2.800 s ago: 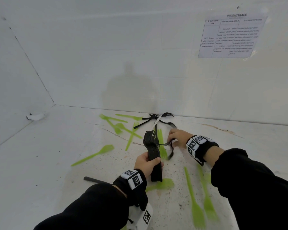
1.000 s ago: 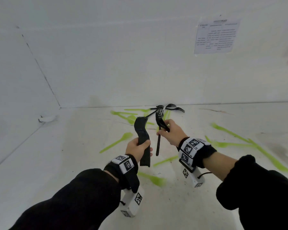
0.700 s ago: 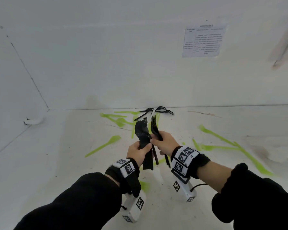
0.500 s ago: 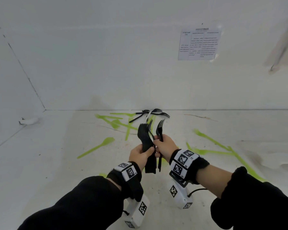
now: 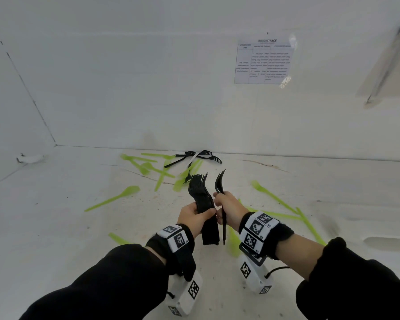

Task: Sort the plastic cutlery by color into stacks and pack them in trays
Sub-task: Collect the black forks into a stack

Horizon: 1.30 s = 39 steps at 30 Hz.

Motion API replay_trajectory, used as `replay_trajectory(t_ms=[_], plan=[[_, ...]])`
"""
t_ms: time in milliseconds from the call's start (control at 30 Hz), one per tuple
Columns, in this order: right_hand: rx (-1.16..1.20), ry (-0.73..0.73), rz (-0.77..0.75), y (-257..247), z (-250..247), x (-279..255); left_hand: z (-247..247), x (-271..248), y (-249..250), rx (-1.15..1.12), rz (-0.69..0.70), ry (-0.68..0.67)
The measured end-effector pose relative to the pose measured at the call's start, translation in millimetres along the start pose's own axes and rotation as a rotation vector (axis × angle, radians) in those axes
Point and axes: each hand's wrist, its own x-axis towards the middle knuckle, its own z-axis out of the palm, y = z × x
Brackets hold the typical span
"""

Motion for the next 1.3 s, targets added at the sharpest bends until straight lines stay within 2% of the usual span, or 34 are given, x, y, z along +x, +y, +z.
replay_trajectory(t_ms=[67,200,367,500,600,767,967,1067,1300], plan=[[-0.078,0.010,-0.013,2,-7,-2,9,-1,-2,0.001,0.001,0.020],[-0.243,0.015,-0.145,11,-23,-7,25,-4,-6,0.003,0.023,0.037],[-0.135,0.132,-0.167,22,-36,-8,34,-6,-10,-0.002,0.021,0.032],[-0.261,0.222,-0.199,27,-43,-6,36,-3,-10,0.006,0.012,0.065],[-0.227,0.248,-0.215,27,-43,-2,40,-3,-8,-0.006,0.022,0.044],[-0.191,0.174,-0.229,24,-45,3,44,4,-4,-0.022,0.010,0.012],[-0.071,0.003,-0.189,22,-50,14,44,15,0,-0.016,-0.009,0.004],[-0.053,0.057,-0.167,16,-52,23,43,19,3,-0.021,-0.022,-0.031],[-0.190,0.016,-0.135,2,-50,37,39,36,11,-0.024,-0.041,-0.028]])
